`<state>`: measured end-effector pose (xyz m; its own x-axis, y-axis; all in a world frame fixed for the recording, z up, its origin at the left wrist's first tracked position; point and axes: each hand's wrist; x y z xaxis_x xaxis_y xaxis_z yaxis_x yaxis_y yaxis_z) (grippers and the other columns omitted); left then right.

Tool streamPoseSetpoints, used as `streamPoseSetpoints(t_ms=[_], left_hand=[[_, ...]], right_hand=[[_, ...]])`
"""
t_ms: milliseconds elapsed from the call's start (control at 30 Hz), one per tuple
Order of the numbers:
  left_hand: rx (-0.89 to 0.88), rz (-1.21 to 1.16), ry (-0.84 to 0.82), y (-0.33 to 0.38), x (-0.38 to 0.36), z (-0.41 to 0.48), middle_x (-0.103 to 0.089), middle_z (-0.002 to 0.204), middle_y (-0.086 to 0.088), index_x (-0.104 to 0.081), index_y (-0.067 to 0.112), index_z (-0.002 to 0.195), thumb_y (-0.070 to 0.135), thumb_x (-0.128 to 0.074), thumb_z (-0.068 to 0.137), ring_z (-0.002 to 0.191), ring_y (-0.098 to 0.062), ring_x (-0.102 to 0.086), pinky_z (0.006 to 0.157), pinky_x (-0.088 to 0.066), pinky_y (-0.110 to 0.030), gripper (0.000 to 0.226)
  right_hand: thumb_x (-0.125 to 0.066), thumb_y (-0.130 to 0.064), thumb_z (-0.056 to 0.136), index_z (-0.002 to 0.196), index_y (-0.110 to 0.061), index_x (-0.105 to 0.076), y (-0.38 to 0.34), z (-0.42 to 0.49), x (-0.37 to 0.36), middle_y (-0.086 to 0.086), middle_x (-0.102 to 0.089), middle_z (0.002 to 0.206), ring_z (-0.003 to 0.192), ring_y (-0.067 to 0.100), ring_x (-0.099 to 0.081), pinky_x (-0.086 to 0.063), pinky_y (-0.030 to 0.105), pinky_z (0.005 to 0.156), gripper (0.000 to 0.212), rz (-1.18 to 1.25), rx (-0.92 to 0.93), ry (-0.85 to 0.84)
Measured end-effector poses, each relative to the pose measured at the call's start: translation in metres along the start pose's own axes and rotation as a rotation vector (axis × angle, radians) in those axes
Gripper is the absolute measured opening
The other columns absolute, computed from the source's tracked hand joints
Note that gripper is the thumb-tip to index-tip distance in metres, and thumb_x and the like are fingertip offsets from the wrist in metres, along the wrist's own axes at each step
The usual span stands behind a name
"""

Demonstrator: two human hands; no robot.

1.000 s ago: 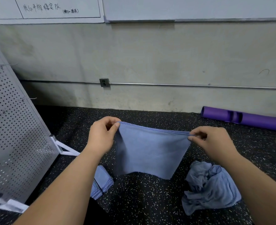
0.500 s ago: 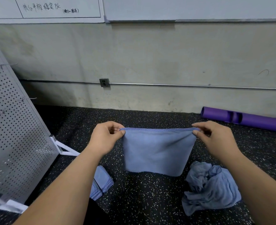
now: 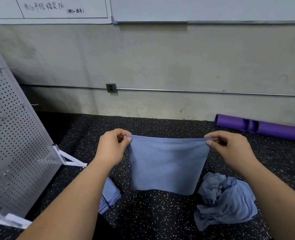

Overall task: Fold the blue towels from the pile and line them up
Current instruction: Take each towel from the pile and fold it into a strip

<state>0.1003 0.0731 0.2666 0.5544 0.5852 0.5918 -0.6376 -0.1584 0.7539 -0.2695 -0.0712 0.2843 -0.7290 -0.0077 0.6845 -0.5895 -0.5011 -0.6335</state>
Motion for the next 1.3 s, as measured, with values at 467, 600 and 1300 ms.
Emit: streamPoseSetpoints(t_ms=[467, 600, 1300], left_hand=[[0.003, 0.029, 0.010, 0.003, -0.001, -0.003, -0.072, 0.078, 0.013, -0.075, 0.031, 0.087, 0.028, -0.080, 0.093, 0.074, -0.009, -0.066, 0.067, -0.051, -0.027, 0.009], [-0.017, 0.023, 0.051, 0.007, -0.002, -0.003, -0.071, 0.079, 0.014, -0.075, 0.030, 0.088, 0.028, -0.079, 0.094, 0.072, -0.005, -0.064, 0.066, -0.048, -0.025, 0.008], [-0.047, -0.022, 0.101, 0.021, -0.004, -0.008, -0.070, 0.081, 0.012, -0.071, 0.029, 0.088, 0.023, -0.074, 0.097, 0.076, -0.002, -0.063, 0.063, -0.040, -0.007, 0.012]], right_hand=[[-0.085, -0.030, 0.089, 0.087, -0.038, -0.078, -0.006, -0.003, 0.002, -0.017, -0.076, 0.081, 0.078, 0.006, -0.072, -0.055, 0.026, 0.071, 0.011, 0.093, -0.093, 0.108], [-0.085, -0.028, 0.089, 0.089, -0.031, -0.078, -0.006, 0.001, 0.006, -0.019, -0.076, 0.083, 0.079, 0.008, -0.071, -0.056, 0.020, 0.075, 0.007, 0.239, -0.129, 0.183], [-0.074, -0.030, 0.099, 0.093, -0.029, -0.070, -0.016, 0.001, 0.003, -0.006, -0.072, 0.070, 0.060, 0.009, -0.057, -0.045, 0.029, 0.060, 0.007, 0.214, -0.131, 0.169]])
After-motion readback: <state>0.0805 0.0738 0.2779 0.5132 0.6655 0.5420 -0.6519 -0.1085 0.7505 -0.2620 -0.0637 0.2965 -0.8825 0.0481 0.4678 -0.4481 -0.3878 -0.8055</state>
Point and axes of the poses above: each hand's wrist, its own z-axis towards the middle knuckle, its own x-axis out of the back of the hand, y = z × x
